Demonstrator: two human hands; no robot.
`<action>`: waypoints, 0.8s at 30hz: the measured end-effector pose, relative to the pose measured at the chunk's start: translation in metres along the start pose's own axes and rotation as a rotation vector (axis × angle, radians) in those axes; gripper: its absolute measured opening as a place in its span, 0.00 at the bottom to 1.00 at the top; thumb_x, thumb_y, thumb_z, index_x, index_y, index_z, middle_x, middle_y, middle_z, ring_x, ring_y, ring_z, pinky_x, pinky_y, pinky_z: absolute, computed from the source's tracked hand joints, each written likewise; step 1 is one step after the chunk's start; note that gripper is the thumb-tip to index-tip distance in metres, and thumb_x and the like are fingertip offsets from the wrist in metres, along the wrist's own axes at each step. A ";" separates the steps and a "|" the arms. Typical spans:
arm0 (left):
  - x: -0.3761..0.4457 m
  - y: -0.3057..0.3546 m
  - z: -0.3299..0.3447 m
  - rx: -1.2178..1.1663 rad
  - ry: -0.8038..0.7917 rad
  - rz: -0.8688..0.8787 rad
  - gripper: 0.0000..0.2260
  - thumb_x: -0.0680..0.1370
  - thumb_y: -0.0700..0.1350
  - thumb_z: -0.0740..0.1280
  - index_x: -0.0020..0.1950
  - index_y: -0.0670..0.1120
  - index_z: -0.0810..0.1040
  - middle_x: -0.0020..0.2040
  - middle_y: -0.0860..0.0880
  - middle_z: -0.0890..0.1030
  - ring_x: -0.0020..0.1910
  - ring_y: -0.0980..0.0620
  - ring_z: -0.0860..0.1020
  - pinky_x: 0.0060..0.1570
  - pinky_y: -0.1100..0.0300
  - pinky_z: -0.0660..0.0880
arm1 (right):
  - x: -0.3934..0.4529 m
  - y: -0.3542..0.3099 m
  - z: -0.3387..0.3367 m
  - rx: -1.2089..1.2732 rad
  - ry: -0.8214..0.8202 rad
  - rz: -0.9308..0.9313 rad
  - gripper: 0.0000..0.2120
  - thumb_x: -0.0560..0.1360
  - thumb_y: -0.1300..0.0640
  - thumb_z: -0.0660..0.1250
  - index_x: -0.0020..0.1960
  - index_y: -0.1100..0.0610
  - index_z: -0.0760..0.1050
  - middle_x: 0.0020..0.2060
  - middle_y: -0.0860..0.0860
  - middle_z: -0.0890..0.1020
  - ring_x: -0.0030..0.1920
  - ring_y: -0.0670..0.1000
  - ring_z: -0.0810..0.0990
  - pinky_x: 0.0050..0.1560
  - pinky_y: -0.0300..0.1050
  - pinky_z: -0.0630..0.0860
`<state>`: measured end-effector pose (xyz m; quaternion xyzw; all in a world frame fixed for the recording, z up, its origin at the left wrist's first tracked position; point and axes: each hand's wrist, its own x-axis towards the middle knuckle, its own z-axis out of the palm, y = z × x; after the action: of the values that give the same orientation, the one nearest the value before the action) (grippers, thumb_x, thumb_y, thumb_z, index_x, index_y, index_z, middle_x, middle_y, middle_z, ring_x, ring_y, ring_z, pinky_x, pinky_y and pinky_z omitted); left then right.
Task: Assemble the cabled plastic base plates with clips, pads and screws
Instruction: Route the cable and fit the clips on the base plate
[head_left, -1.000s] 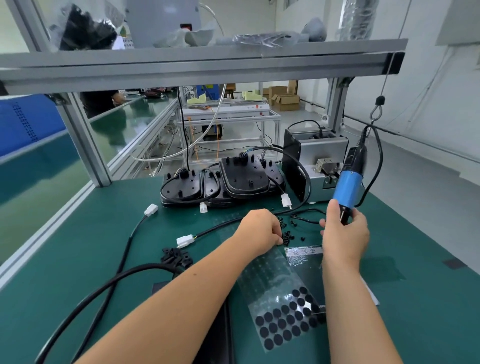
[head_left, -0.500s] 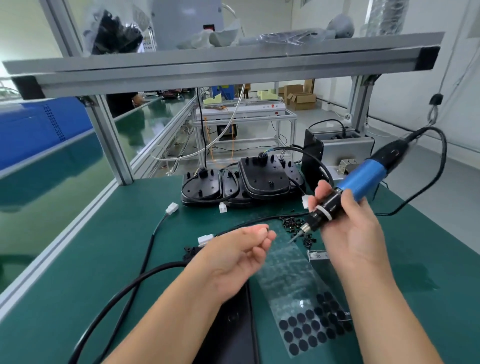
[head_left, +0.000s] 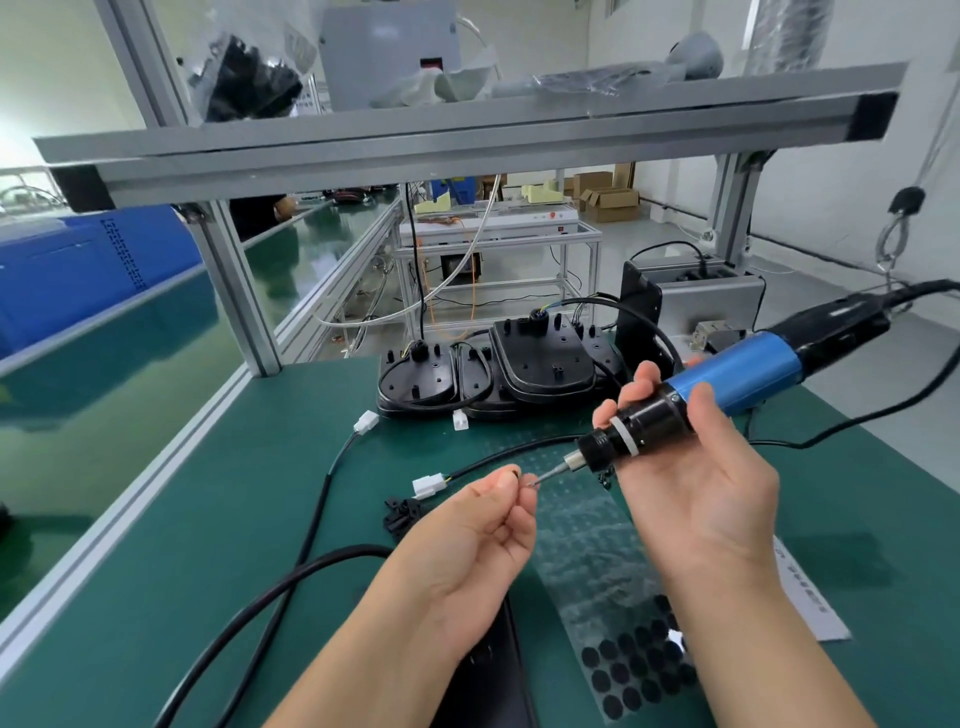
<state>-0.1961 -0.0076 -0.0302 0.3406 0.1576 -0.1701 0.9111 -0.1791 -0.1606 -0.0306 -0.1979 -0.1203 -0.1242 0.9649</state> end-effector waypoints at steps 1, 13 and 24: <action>0.000 -0.001 0.001 -0.012 -0.014 -0.002 0.05 0.71 0.32 0.67 0.47 0.34 0.78 0.36 0.40 0.82 0.34 0.51 0.80 0.32 0.65 0.78 | 0.000 -0.001 0.000 -0.004 -0.001 -0.006 0.13 0.71 0.59 0.66 0.56 0.54 0.71 0.46 0.55 0.80 0.44 0.51 0.79 0.50 0.50 0.77; -0.006 -0.008 0.001 -0.122 -0.047 -0.005 0.16 0.65 0.30 0.67 0.52 0.31 0.76 0.43 0.34 0.83 0.42 0.42 0.84 0.34 0.60 0.81 | -0.003 0.000 0.002 -0.020 -0.018 -0.027 0.09 0.74 0.59 0.62 0.53 0.53 0.73 0.46 0.54 0.80 0.44 0.51 0.79 0.50 0.50 0.77; -0.012 -0.013 0.001 -0.173 -0.076 -0.008 0.17 0.66 0.30 0.66 0.55 0.31 0.75 0.47 0.32 0.82 0.43 0.41 0.84 0.36 0.58 0.82 | -0.003 -0.001 0.003 -0.015 0.000 -0.046 0.09 0.73 0.59 0.63 0.54 0.54 0.73 0.46 0.55 0.79 0.45 0.52 0.78 0.49 0.49 0.77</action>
<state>-0.2117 -0.0150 -0.0316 0.2533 0.1383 -0.1723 0.9418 -0.1823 -0.1594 -0.0287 -0.2025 -0.1239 -0.1475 0.9601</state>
